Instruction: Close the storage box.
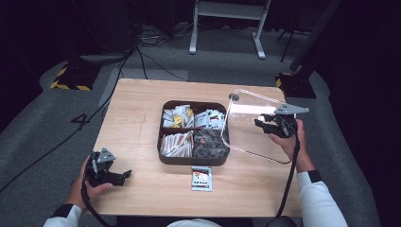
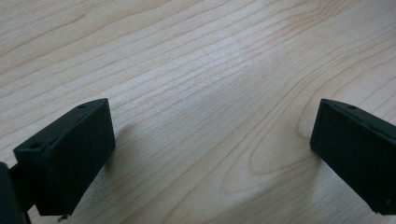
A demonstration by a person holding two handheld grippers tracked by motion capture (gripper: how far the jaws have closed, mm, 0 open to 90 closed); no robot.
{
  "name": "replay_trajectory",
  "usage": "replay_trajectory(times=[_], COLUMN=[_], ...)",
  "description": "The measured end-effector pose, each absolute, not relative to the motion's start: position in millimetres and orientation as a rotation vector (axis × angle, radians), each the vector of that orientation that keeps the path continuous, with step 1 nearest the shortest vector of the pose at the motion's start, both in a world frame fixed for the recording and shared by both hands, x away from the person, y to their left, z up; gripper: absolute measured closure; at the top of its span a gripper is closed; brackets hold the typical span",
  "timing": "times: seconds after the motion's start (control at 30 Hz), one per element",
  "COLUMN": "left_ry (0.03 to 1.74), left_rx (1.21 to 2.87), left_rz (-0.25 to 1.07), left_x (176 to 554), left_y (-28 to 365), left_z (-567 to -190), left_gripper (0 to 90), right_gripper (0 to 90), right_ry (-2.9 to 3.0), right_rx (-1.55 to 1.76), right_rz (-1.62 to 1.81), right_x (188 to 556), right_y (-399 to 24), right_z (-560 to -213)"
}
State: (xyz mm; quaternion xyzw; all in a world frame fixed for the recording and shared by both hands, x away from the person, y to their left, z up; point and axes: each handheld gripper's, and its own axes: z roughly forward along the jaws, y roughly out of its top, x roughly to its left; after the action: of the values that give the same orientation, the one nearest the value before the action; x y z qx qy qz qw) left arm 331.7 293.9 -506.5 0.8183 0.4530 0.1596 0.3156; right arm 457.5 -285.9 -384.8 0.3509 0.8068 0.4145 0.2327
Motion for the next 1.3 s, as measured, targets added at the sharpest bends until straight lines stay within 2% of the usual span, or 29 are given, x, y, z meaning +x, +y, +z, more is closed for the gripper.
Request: replay_trajectory(times=[0.23, 1.3], left_ry=[1.193, 1.194], left_rx=[2.156, 2.156], left_rz=[0.42, 0.421], left_x=[332, 332], left_y=[294, 294], left_z=[-507, -507], left_gripper=[0.2, 0.2], right_gripper=[60.0, 60.0], right_ry=[2.246, 2.413], right_rx=[0.919, 0.767], right_rz=[1.154, 1.171], right_x=[461, 474], right_y=[-262, -156], right_z=[-379, -393])
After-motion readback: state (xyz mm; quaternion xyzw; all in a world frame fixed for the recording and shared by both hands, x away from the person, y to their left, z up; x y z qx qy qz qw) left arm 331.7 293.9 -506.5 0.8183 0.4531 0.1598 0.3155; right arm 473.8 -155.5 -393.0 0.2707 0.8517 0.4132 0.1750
